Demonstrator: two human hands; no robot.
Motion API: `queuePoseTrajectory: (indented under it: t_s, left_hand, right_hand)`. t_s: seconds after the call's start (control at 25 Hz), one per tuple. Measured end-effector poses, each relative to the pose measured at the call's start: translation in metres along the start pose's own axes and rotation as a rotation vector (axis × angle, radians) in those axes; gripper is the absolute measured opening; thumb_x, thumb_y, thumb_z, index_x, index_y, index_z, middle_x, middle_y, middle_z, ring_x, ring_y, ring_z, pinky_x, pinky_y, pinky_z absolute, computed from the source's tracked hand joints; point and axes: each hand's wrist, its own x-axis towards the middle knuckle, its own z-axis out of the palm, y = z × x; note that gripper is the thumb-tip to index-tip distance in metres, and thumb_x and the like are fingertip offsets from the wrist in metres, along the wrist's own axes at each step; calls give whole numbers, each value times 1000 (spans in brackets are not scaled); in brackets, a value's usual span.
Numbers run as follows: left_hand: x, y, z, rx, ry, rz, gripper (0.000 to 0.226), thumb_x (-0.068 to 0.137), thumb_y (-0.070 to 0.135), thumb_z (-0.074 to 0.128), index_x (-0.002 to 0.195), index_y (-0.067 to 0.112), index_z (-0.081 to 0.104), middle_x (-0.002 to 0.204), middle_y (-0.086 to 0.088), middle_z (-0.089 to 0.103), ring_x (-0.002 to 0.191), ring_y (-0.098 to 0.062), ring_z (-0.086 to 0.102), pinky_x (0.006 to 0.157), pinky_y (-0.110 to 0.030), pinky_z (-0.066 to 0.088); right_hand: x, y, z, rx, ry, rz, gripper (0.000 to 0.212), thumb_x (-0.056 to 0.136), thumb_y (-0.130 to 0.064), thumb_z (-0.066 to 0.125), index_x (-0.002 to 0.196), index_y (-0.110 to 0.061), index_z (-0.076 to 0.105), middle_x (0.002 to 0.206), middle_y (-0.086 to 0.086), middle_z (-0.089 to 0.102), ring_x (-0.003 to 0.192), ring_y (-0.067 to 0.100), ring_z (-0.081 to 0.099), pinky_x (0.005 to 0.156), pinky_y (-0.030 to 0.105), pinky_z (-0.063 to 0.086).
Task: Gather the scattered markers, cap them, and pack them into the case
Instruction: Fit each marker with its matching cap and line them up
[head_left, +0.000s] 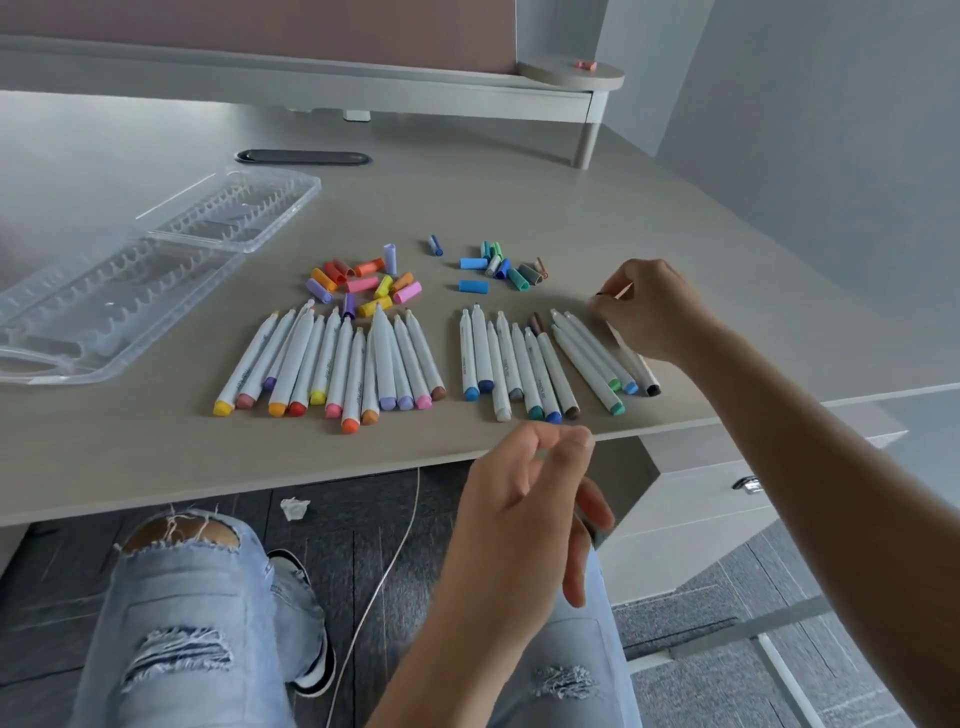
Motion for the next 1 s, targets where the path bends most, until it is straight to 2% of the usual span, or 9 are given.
queuePoseTrajectory:
  t_s: [0.12,0.2,0.32,0.44,0.64,0.76,0.84,0.92,1.0]
  left_hand:
    - [0,1,-5,-25,35,23,21,105,26,52,97,13,67,66,-6,63,44,-23,38,44,-33,32]
    - [-1,2,-11,-33,76,60,22,104,26,52,92,16,68,66,-6,62,43,-22,38,43,-33,32]
    - [-2,4,-19,-61,157,91,24,98,32,55,88,15,70,66,-10,60,44,-23,38,43,-33,31]
    - [-4,6,-27,-94,203,84,29,90,35,55,89,11,70,65,-12,59,43,-23,37,42,-29,31]
    - [-8,10,-41,-138,224,88,26,102,21,55,81,15,69,62,-14,57,42,-22,34,39,-25,33]
    - [-7,15,-47,-158,232,90,22,94,28,60,77,17,68,62,-14,57,40,-22,34,39,-24,33]
    - [-5,16,-48,-118,260,106,24,100,22,60,78,14,65,62,-13,56,41,-23,35,39,-25,34]
    - [-2,16,-51,18,328,180,19,101,17,59,84,10,64,62,-9,58,42,-23,39,37,-32,38]
    - [3,19,-57,238,419,313,13,96,28,64,90,17,66,65,0,61,43,-23,49,40,-45,47]
  right_hand:
    - [-11,-14,4,-90,92,-42,26,99,-42,61,113,-21,65,104,2,67,90,23,61,65,31,46]
    - [-22,-31,6,-19,172,-128,14,98,-33,63,105,-24,69,100,-1,71,87,21,63,63,30,48]
    - [-41,-71,9,126,39,-287,8,92,-28,71,91,-22,76,86,-5,73,81,18,66,69,34,57]
    - [-54,-115,17,102,-157,-370,16,92,-32,74,85,-18,77,73,-10,67,69,8,61,60,22,47]
    - [-50,-146,34,-162,-158,-367,20,89,-34,72,93,-15,73,82,-2,70,76,17,64,74,37,59]
    - [-56,-151,31,-303,-103,-348,26,91,-38,66,78,-17,57,74,-1,60,66,16,54,58,30,46]
    - [-59,-151,30,-342,-81,-347,39,92,-45,65,71,-18,47,69,-3,54,62,15,49,52,27,33]
    - [-59,-147,27,-287,-85,-290,48,92,-54,64,68,-16,46,65,-2,49,61,17,50,51,27,31]
    - [-59,-139,19,-107,-125,-180,53,90,-54,66,63,-11,47,59,-1,42,54,15,42,49,25,29]
